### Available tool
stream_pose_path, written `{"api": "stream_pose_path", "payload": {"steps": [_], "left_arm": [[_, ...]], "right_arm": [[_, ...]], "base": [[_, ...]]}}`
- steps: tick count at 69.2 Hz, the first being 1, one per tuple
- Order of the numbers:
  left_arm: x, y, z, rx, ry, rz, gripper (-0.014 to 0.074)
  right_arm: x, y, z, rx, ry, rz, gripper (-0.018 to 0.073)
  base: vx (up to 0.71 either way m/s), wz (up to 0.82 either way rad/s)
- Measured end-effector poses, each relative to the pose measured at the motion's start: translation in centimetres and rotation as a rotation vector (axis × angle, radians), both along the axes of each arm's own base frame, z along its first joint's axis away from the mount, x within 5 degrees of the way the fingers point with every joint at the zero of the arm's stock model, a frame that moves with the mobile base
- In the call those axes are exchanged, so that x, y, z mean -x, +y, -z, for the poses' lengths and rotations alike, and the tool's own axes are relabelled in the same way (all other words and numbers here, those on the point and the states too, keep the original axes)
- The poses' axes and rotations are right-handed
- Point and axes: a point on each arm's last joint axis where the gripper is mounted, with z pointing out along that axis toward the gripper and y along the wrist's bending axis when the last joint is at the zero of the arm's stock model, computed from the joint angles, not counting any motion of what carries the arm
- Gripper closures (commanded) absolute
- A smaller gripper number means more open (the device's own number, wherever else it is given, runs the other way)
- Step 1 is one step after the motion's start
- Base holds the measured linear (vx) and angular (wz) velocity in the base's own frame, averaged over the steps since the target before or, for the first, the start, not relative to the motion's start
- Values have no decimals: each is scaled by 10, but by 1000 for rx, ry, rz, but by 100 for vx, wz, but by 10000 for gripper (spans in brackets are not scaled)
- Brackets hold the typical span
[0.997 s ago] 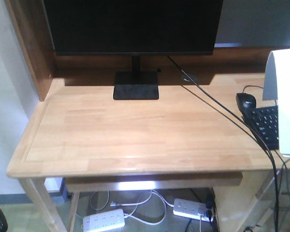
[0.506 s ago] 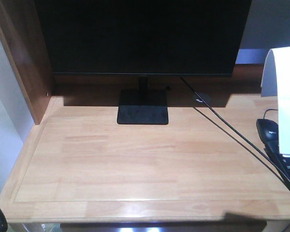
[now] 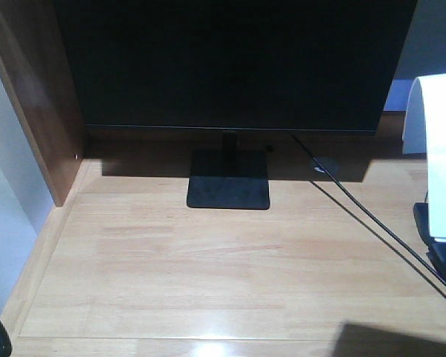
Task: Grab stapler and paper to desk for stapling
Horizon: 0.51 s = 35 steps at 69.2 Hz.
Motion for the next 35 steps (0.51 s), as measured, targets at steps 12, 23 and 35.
{"api": "stream_pose_path", "payload": {"steps": [12, 23, 35], "left_arm": [[0, 0, 0, 0, 0, 0, 603], [0, 0, 0, 0, 0, 0, 603], [0, 0, 0, 0, 0, 0, 603]], "right_arm": [[0, 0, 0, 0, 0, 0, 560], [0, 0, 0, 0, 0, 0, 560], [0, 0, 0, 0, 0, 0, 560]], "base": [[2, 3], [2, 1], [2, 3]]}}
